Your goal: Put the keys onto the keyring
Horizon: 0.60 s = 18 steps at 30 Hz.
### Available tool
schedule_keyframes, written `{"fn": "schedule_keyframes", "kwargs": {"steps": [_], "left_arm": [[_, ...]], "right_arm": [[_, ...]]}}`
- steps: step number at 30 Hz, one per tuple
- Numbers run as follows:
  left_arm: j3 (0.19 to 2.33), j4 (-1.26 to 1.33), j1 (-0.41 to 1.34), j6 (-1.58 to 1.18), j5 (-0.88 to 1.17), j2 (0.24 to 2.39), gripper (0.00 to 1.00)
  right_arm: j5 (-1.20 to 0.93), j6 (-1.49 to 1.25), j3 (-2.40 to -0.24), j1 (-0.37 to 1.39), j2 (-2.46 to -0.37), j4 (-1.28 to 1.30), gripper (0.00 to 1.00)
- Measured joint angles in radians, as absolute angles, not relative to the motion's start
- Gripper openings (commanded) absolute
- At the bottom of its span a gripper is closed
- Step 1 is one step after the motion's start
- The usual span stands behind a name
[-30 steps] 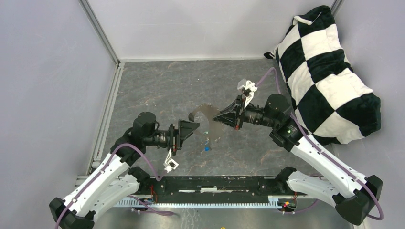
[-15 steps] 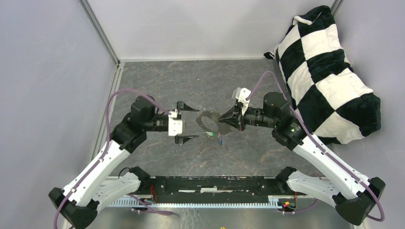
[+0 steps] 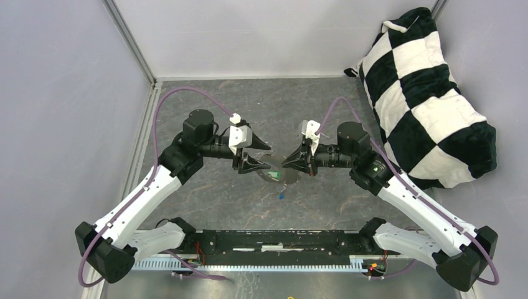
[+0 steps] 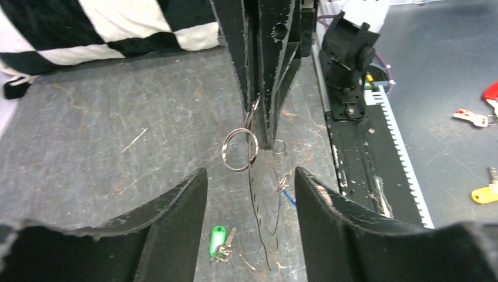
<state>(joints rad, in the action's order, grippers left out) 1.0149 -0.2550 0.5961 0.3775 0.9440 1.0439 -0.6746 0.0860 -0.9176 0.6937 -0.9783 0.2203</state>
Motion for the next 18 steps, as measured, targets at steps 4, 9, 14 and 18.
{"fn": "schedule_keyframes", "kwargs": {"steps": [4,9,14,18], "left_arm": [[1.016,-0.255,0.596,0.334,0.997,1.069,0.37],[1.016,-0.256,0.596,0.314,1.024,1.086,0.25],[1.016,-0.252,0.595,0.266,1.027,1.086,0.15],[1.016,-0.243,0.59,0.231,1.028,1.086,0.13]], "right_arm": [[-0.682,0.083,-0.913,0.694,-0.988,0.208,0.01],[-0.682,0.083,-0.893,0.699,-0.994,0.179,0.01],[-0.693,0.076,-0.871,0.7,-0.993,0.152,0.01],[-0.697,0.072,-0.862,0.7,-0.991,0.128,0.01]]}}
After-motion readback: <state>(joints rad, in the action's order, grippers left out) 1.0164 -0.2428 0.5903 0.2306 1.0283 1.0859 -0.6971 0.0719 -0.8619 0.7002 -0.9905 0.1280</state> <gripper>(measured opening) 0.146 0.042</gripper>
